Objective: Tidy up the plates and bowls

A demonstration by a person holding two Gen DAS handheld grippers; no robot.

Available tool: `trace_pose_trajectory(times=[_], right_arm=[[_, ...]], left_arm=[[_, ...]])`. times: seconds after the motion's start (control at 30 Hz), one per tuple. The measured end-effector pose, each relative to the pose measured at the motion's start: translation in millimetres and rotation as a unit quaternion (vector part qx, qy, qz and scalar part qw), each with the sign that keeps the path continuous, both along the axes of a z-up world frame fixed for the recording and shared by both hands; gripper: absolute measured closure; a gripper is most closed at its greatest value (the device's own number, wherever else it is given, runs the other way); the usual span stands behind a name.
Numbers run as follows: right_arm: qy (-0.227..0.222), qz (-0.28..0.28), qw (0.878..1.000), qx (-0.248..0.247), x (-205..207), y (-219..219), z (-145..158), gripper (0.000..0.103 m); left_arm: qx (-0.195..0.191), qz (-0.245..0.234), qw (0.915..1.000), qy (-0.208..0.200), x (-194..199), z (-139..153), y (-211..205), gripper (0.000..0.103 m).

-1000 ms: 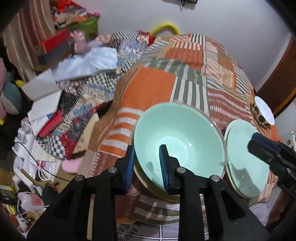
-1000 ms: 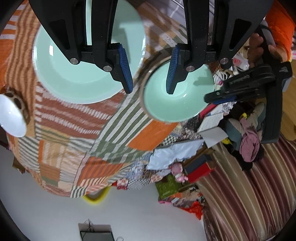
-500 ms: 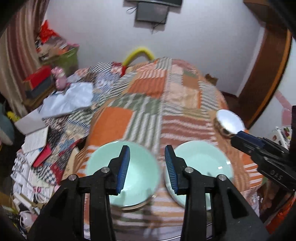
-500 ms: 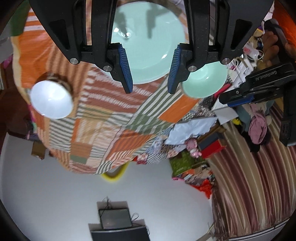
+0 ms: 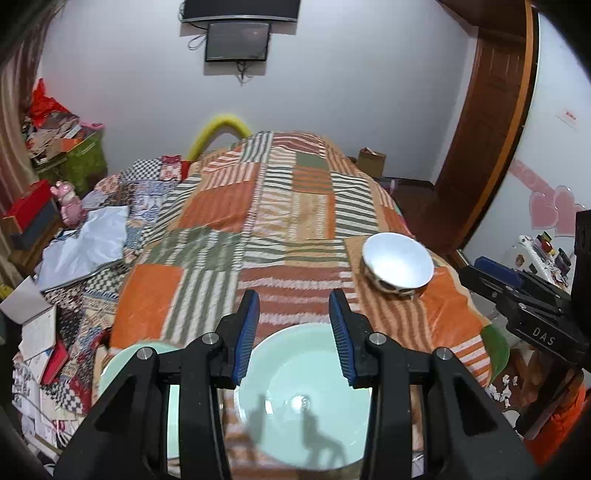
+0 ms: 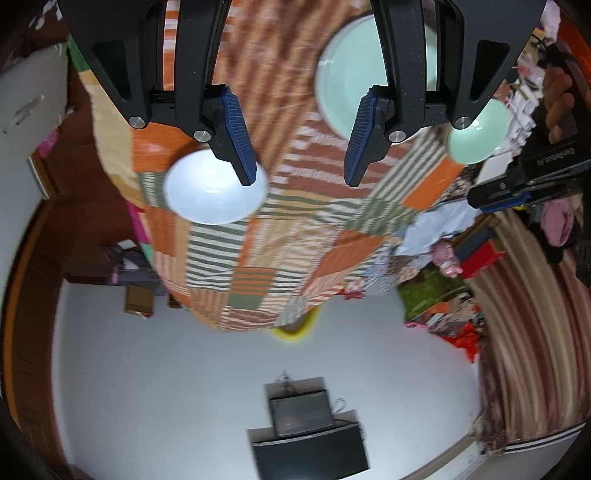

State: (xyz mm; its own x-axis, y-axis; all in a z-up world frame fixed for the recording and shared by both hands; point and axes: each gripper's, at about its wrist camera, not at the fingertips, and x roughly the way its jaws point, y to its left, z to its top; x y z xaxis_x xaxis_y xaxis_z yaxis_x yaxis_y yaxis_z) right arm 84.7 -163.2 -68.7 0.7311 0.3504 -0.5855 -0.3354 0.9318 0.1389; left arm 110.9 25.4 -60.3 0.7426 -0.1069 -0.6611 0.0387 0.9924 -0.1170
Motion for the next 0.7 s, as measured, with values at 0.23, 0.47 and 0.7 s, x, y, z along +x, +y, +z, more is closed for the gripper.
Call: trace_pose_trajectory(times=[0.23, 0.47, 0.7], right_arm=[[0.02, -0.049, 0.998, -0.018, 22, -33, -13, 0.057], [0.051, -0.073, 0.996, -0.017, 46, -56, -32, 0.057], [0.088, -0.073, 0.993, -0.014, 77, -67, -56, 0.056]], left_arm=[[0.012, -0.038, 0.9991, 0.017, 51, -10, -39, 0.065], [0.004, -0.057, 0.9964, 0.062, 107, -40, -67, 0.065], [0.008, -0.081, 0.992, 0.097, 152, -76, -95, 0.056]])
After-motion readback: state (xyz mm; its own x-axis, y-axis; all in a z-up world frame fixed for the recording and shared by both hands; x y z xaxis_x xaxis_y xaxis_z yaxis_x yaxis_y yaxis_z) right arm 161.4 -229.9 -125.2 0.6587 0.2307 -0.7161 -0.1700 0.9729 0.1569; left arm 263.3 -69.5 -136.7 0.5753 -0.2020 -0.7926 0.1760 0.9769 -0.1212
